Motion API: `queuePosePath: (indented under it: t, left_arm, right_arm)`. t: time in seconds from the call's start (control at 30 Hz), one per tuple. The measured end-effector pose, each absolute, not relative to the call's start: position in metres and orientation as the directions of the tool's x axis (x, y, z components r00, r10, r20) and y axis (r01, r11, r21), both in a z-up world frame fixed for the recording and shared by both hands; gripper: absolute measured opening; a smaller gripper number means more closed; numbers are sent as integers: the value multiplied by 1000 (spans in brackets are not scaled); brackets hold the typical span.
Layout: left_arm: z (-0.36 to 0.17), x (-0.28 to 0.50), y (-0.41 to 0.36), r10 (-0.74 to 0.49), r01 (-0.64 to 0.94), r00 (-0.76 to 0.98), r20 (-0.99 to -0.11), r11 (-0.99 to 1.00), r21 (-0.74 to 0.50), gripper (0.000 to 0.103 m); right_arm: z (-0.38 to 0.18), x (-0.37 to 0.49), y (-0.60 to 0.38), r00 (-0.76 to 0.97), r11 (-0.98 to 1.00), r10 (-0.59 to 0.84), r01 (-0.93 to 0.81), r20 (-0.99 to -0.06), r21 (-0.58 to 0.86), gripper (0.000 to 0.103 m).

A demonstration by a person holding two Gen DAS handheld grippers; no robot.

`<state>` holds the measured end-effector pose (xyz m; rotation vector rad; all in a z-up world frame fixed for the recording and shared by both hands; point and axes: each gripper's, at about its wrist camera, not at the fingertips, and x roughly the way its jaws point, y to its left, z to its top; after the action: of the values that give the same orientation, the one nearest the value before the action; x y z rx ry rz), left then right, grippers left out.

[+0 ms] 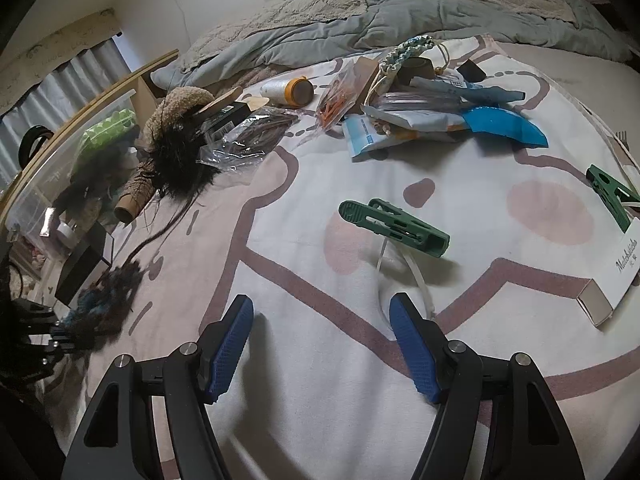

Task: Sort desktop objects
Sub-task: 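Lift the blue crocheted toy off the sheet with the left gripper, then close the right gripper on the green clothespin while the left gripper holds the toy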

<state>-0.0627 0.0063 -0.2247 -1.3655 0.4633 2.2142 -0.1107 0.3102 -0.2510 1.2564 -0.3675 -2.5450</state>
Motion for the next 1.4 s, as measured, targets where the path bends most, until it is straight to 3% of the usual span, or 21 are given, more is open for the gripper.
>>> queuePosePath:
  t: [0.23, 0.27, 0.3, 0.37, 0.4, 0.9, 1.1, 1.23, 1.4]
  left_arm:
    - [-199, -65, -22, 227, -470, -446, -866, -883, 10, 10]
    - [-194, -69, -26, 236, -443, -462, -855, -897, -9, 21]
    - [-191, -73, -26, 247, -428, -462, -852, -903, -29, 46]
    - [-185, -80, -26, 256, -390, -486, -835, -919, -55, 78]
    - [-182, -82, -24, 277, -386, -504, -818, -920, -74, 79]
    - [-227, -113, 33, 282, -433, -439, -853, -898, -74, 78]
    - [-237, -116, 30, 272, -416, -429, -861, -906, -78, 44]
    - [-235, -113, 27, 298, -421, -406, -864, -900, -112, 38]
    - [-241, -103, 34, 297, -449, -416, -859, -889, -90, 37]
  right_arm:
    - [-251, -111, 310, -583, -930, -353, 132, -731, 344, 71]
    - [-251, -111, 310, -583, -930, -354, 132, -731, 344, 71]
    - [-251, -111, 310, -584, -929, -354, 132, -731, 345, 71]
    - [-251, -111, 310, -584, -929, -354, 132, -731, 345, 71]
    - [-251, -111, 310, -584, -929, -354, 132, -731, 345, 71]
    - [-251, -109, 313, -587, -921, -370, 128, -720, 369, 71]
    - [-241, -106, 311, -521, -897, -431, 161, -736, 412, 71]
    - [-230, -101, 307, -426, -862, -506, 211, -750, 461, 71]
    - [-213, -89, 314, -449, -864, -501, 215, -740, 455, 71]
